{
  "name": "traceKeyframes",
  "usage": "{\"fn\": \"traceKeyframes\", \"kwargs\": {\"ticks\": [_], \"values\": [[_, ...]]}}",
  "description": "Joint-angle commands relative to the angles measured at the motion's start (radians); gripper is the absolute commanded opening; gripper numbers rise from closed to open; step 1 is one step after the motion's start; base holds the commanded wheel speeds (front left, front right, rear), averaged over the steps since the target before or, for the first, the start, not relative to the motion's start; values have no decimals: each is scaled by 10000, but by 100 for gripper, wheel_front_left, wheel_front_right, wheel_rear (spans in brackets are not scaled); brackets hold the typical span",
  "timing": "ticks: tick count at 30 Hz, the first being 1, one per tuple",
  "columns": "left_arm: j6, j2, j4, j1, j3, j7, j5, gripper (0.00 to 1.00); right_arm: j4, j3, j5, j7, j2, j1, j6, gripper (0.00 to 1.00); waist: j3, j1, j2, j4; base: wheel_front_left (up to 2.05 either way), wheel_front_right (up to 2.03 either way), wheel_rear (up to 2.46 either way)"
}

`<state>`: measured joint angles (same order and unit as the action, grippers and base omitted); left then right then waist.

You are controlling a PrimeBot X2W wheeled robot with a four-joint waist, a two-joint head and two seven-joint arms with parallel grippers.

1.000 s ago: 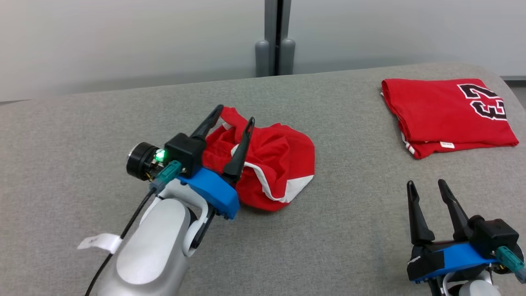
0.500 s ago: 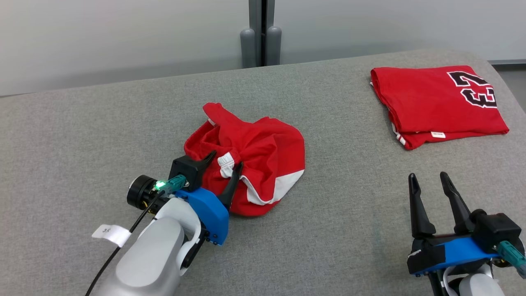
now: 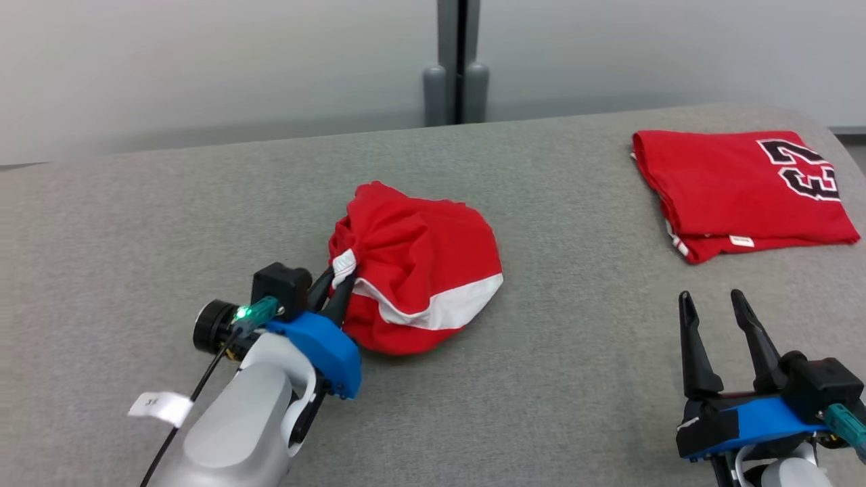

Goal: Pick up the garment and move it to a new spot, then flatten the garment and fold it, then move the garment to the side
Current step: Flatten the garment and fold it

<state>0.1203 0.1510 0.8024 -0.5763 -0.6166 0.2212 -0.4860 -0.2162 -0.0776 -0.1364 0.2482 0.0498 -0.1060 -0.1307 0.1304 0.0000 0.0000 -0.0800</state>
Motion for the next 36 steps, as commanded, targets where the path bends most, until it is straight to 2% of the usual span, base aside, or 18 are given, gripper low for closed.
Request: {"fn": "traceKeyframes", "kwargs": {"ticks": [1,8,13,16,17,18,19,26,36], "values": [[-116,84,-98,295,148,139,-96,0,-30,8,-48,24,14,131,-1,100,-14,0,0,169,0,0,0],[-625,373,-1124,1658,880,420,-480,0,-46,-4,-79,3,15,172,-1,100,-73,0,0,1001,0,0,0],[-971,545,-1690,3010,1505,439,-808,0,-48,5,-42,-55,15,143,-1,100,-49,0,0,1355,0,0,0],[-1033,510,-1908,3522,1721,444,-821,0,-27,-6,-11,-77,15,185,-1,100,-54,0,0,1507,0,0,0],[-1054,520,-1956,3622,1754,444,-762,23,-17,-5,11,-89,15,199,-1,100,-57,0,0,1554,0,0,0],[-1110,517,-2058,3677,1803,445,-675,57,-13,-11,24,-108,15,211,-1,100,-68,0,0,1600,0,0,0],[-1145,495,-2203,3741,1900,446,-605,100,0,-2,31,-129,15,211,-1,100,-76,0,0,1637,0,0,0],[-1314,390,-3903,4065,2963,445,417,100,-22,33,15,-133,15,235,-1,100,-210,0,0,1763,0,0,0],[-1368,255,-5762,4498,4437,440,1977,100,-163,81,-72,-76,15,309,-1,100,-394,0,0,1472,0,0,0]]}}
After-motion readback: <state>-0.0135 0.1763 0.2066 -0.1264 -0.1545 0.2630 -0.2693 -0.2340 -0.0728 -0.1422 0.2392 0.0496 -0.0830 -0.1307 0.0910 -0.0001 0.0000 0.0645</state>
